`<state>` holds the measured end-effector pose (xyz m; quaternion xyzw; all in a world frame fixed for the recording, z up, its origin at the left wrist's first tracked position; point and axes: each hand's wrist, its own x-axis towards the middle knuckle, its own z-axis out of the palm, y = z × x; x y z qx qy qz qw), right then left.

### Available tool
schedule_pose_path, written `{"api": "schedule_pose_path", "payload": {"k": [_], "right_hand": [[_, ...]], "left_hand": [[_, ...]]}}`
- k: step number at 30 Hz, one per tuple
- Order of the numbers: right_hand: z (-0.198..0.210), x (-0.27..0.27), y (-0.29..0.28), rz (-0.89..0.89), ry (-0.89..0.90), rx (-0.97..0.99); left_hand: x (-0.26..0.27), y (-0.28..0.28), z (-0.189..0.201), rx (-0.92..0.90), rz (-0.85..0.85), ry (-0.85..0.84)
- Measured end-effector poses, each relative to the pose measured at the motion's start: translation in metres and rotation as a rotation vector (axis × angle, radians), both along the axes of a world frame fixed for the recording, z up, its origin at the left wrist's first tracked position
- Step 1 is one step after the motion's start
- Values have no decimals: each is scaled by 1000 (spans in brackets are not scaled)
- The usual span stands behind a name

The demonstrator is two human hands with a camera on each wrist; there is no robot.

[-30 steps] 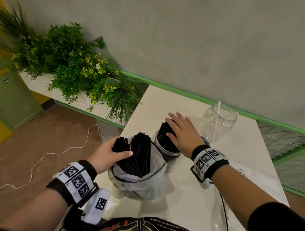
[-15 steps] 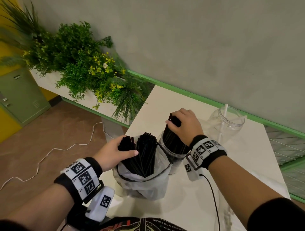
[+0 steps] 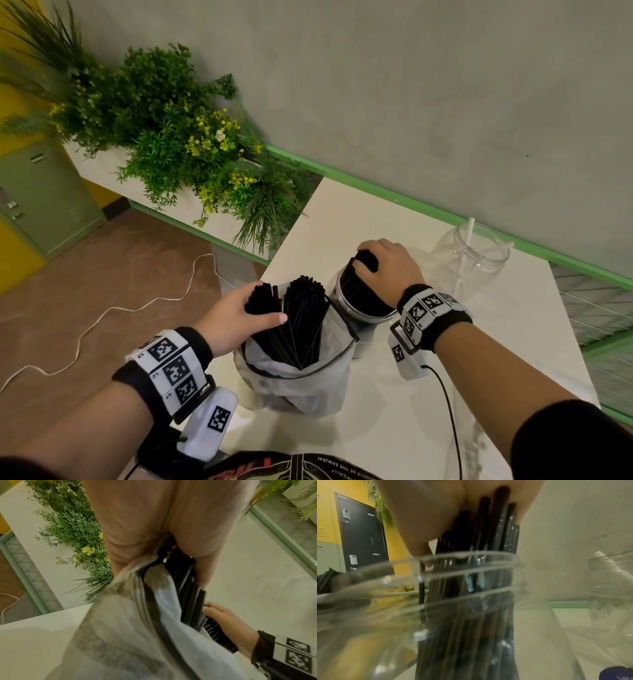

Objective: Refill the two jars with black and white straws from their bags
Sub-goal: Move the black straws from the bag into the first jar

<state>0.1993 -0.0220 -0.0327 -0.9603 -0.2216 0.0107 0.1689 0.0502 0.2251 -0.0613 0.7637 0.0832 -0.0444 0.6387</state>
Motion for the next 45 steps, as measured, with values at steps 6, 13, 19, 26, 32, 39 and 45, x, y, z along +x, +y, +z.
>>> {"api": "schedule_pose_path", "payload": {"k": [6, 13, 19, 26, 32, 39, 45], "right_hand": [[7, 0, 9, -14, 73, -52], [1, 2, 8, 64, -89, 118], [5, -1, 8, 225, -181, 134], [6, 1, 7, 215, -17, 147], [36, -19, 7, 248, -161, -130], [31, -110, 17, 254, 236, 178], [-15, -133, 15, 9, 469, 214]], "left_hand": [[1, 0, 1, 11, -8, -1], [0, -1, 2, -8, -10, -13], [-3, 1, 0, -26, -3, -13], [-5, 0, 3, -20, -18, -28], [-8, 2, 2, -43, -8, -25], [-12, 3, -4, -55, 50, -42], [-20, 3, -3, -21, -42, -99]]}}
